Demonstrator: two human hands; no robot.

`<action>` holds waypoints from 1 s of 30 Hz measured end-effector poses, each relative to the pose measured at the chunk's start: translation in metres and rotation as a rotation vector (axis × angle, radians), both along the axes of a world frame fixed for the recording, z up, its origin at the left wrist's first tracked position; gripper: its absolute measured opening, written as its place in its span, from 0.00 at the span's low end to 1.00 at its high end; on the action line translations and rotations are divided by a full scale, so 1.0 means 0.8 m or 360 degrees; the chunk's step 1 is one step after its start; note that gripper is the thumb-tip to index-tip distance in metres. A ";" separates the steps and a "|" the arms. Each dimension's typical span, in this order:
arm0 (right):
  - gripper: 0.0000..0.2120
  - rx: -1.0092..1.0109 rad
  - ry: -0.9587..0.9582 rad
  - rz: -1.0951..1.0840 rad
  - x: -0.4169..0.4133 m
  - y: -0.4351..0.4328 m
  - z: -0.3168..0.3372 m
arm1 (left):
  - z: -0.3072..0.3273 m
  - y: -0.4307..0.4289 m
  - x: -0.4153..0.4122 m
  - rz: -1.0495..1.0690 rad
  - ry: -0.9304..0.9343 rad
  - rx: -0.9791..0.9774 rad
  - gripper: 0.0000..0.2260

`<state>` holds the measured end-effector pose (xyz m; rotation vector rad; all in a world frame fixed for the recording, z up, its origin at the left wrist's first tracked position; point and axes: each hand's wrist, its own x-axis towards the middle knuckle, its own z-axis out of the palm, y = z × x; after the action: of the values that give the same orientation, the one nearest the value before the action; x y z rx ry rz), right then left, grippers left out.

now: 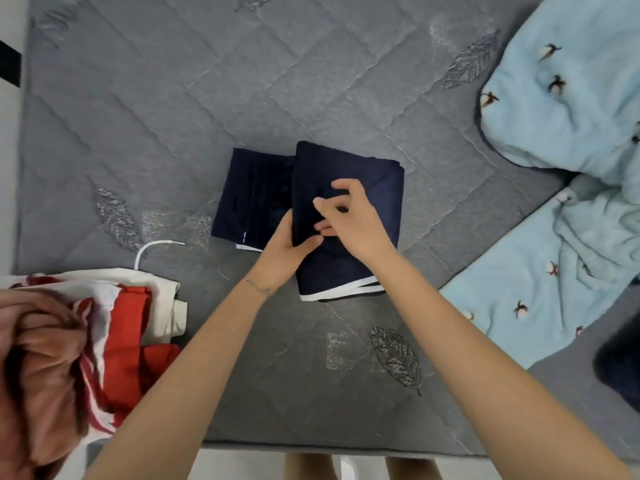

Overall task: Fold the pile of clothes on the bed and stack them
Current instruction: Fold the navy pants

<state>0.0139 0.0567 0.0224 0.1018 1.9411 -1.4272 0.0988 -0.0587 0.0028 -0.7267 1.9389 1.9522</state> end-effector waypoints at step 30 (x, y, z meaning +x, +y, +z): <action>0.32 0.0327 -0.0033 -0.0614 -0.030 -0.006 -0.106 | -0.083 -0.159 0.020 0.0407 -0.0448 -0.0673 0.30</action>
<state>-0.0098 0.0517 -0.0623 0.6122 2.1252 -1.4488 0.1144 -0.1857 -0.0637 -1.3400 2.1794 1.4639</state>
